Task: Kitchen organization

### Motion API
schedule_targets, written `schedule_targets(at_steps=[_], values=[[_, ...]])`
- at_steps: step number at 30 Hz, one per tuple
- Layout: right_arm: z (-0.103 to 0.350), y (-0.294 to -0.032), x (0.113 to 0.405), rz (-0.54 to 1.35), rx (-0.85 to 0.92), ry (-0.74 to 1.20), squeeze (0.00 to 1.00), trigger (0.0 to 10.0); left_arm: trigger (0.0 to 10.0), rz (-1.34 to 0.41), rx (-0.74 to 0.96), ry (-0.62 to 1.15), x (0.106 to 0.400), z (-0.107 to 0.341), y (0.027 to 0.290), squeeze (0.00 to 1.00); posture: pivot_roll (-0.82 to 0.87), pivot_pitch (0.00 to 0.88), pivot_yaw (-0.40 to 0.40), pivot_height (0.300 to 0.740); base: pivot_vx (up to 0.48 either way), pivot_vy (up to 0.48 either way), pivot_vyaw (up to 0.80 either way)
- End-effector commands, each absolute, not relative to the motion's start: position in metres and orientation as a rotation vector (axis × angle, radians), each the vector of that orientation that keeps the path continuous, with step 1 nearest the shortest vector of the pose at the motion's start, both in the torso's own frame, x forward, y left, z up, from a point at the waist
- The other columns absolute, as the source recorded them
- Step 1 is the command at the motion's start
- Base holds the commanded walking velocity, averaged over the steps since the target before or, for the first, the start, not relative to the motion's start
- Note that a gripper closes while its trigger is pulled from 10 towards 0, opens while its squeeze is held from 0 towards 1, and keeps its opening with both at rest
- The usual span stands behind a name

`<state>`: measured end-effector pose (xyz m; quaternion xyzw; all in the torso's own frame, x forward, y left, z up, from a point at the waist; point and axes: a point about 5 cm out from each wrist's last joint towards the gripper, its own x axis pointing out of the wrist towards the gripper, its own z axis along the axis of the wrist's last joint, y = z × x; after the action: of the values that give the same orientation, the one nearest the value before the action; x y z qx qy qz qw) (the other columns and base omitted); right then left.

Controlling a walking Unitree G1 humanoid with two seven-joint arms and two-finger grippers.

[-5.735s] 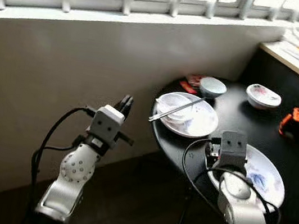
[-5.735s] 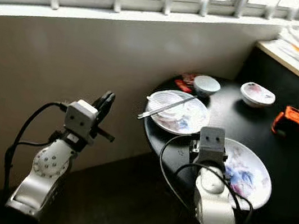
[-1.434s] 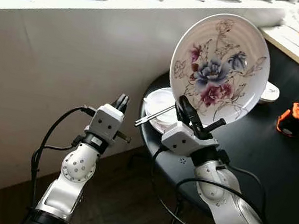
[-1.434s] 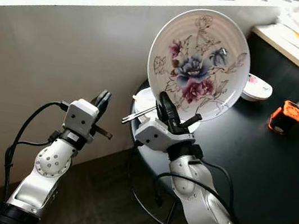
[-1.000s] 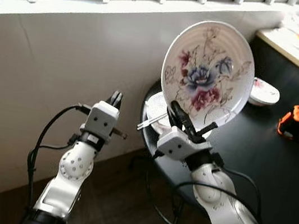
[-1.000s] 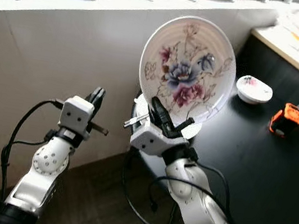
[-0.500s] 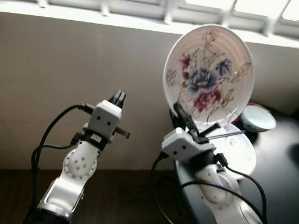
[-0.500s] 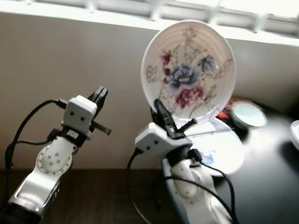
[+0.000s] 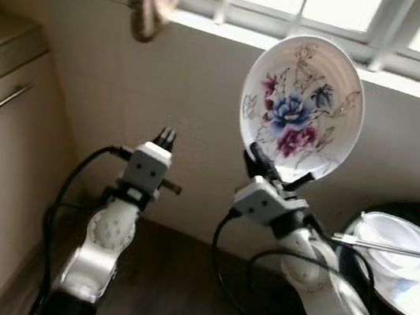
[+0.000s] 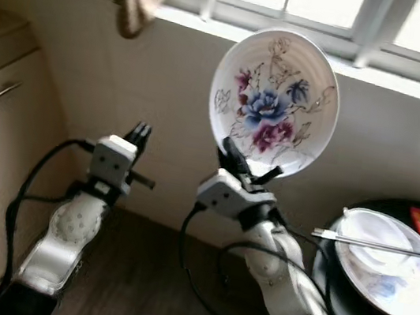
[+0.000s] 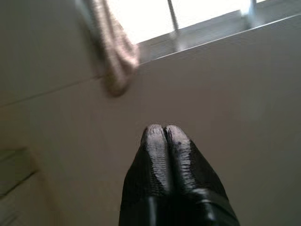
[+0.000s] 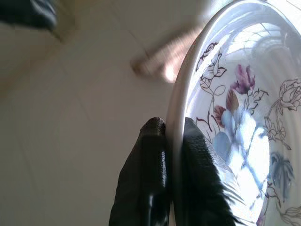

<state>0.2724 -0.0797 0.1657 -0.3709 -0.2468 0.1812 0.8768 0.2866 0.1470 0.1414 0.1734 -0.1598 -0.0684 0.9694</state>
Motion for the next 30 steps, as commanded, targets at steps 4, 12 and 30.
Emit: schedule_targets(at_steps=[4, 12, 30], values=[[0.169, -0.089, 0.276, 0.356, -0.767, -0.505, 0.00, 0.0, 10.0, -0.174, 0.344, -0.335, 0.286, 0.143, 0.134, 0.00, -0.04, 0.000, -0.095, 0.740, 0.000, 0.000, 0.80], [0.165, -0.091, 0.278, 0.358, -0.728, -0.464, 0.00, 0.0, 10.0, -0.175, 0.360, -0.328, 0.286, 0.142, 0.134, 0.00, -0.04, 0.000, -0.091, 0.740, 0.000, 0.000, 0.80], [0.147, -0.115, 0.303, 0.188, -0.397, -0.162, 0.00, 10.0, 10.0, -0.170, 0.374, -0.327, 0.287, 0.142, 0.136, 0.00, -0.03, 0.000, -0.088, 0.740, 0.000, 0.000, 0.42]])
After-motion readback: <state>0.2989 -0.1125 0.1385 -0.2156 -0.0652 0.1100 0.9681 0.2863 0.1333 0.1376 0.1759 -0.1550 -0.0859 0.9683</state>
